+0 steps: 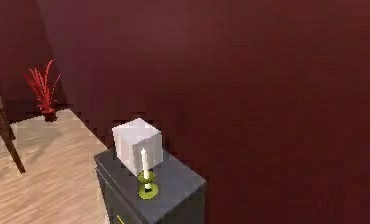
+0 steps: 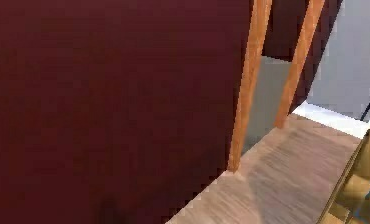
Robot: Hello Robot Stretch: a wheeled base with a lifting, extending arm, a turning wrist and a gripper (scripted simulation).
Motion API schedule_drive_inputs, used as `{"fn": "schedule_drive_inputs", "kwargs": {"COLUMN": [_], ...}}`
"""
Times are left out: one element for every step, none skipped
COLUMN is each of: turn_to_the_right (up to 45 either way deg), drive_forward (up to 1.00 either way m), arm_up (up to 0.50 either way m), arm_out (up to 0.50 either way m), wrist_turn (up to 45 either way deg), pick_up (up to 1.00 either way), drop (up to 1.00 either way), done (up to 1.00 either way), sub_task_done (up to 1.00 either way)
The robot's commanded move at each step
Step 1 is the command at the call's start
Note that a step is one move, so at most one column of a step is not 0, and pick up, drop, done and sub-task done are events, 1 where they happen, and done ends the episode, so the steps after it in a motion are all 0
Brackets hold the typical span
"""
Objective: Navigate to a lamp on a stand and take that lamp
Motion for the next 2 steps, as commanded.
{"fn": "schedule_drive_inputs", "kwargs": {"turn_to_the_right": [-45.0,-45.0], "drive_forward": [0.00,0.00], "arm_up": [0.00,0.00], "arm_out": [0.00,0.00], "wrist_turn": [0.0,0.0], "pick_up": [0.00,0.00], "drop": [0.00,0.00], "done": [0.00,0.00], "sub_task_done": [0.00,0.00]}}
